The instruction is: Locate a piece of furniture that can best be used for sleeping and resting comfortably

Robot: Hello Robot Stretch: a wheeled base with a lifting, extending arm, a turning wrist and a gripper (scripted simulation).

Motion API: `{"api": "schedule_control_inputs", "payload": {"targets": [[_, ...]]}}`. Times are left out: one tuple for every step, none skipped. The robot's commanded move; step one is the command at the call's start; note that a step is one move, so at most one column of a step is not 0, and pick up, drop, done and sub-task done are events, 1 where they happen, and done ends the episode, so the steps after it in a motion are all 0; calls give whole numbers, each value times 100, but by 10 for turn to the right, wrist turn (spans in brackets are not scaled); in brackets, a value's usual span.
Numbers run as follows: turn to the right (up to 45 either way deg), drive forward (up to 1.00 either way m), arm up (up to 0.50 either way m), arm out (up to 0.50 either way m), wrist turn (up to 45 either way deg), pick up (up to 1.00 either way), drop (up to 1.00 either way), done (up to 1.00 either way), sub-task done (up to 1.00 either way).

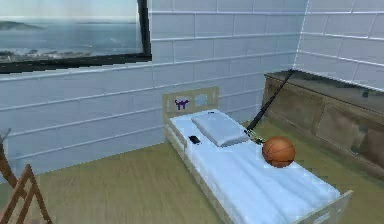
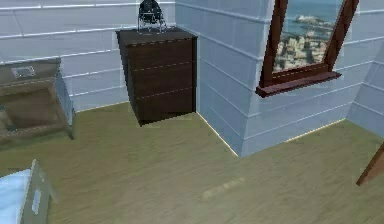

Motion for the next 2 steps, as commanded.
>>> {"api": "schedule_control_inputs", "payload": {"targets": [[120, 0, 0, 0, 0, 0, 0, 0, 0], [0, 0, 0, 0, 0, 0, 0, 100, 0]]}}
